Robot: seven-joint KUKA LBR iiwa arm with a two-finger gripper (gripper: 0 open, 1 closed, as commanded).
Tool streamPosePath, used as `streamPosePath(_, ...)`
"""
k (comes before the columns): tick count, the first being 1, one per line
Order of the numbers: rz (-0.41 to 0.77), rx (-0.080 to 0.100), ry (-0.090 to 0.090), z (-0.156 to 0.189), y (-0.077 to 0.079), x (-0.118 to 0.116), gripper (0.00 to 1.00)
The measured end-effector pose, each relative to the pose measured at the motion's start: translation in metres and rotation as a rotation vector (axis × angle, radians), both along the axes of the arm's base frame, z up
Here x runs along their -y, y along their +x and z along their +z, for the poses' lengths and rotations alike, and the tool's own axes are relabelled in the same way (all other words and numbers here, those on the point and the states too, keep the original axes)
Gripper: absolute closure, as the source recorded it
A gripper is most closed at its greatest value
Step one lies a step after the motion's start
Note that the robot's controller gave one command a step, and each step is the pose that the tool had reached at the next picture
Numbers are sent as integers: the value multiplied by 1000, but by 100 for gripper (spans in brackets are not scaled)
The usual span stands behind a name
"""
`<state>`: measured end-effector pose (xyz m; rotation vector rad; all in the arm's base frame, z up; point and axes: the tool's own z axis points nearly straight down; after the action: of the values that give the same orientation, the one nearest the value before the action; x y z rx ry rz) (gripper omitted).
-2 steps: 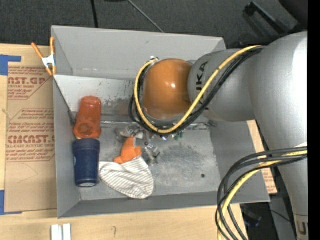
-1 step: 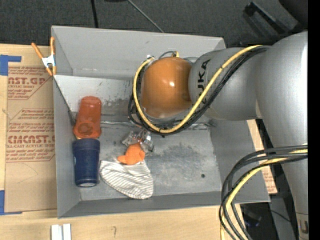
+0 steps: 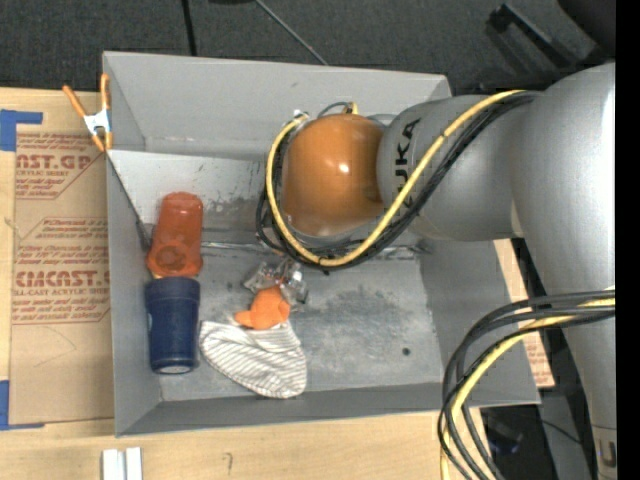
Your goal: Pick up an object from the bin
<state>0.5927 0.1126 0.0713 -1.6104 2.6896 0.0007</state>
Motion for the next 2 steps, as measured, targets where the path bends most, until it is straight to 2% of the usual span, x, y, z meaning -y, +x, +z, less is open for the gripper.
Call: streamPosePath(2,-1,-5,-2,14,-1,0,100)
